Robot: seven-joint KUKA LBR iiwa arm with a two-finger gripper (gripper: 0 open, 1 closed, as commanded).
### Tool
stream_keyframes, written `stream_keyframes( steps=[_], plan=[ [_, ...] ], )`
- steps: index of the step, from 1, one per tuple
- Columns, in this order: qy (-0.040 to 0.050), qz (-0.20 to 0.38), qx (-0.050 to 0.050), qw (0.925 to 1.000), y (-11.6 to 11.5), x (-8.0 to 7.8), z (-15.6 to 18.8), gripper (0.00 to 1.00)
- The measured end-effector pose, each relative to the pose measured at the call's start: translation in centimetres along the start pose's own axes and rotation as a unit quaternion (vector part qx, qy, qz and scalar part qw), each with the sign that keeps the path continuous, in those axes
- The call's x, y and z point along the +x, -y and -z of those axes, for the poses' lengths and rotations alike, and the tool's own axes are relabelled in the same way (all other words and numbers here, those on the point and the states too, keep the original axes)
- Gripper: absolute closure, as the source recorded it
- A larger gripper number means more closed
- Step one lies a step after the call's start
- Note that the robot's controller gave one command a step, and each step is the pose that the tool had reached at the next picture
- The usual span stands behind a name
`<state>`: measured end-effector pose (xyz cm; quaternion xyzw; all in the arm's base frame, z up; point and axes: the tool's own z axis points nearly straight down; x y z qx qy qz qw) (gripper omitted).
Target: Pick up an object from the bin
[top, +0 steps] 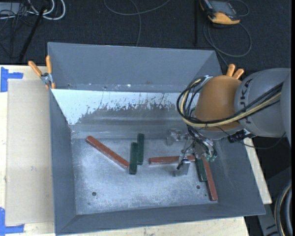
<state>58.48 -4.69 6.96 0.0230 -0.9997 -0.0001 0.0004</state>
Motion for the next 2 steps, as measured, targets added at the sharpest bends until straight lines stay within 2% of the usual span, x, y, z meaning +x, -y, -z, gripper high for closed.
stream_keyframes(
  steps=[1,2],
  plan=[
    [0.0005,0.000,0.000,1.0000,0.0,0.0,0.1,1.00],
    [0.0053,0.144,0.000,0.9896,-4.9,-1.3,17.5,1.00]
  ],
)
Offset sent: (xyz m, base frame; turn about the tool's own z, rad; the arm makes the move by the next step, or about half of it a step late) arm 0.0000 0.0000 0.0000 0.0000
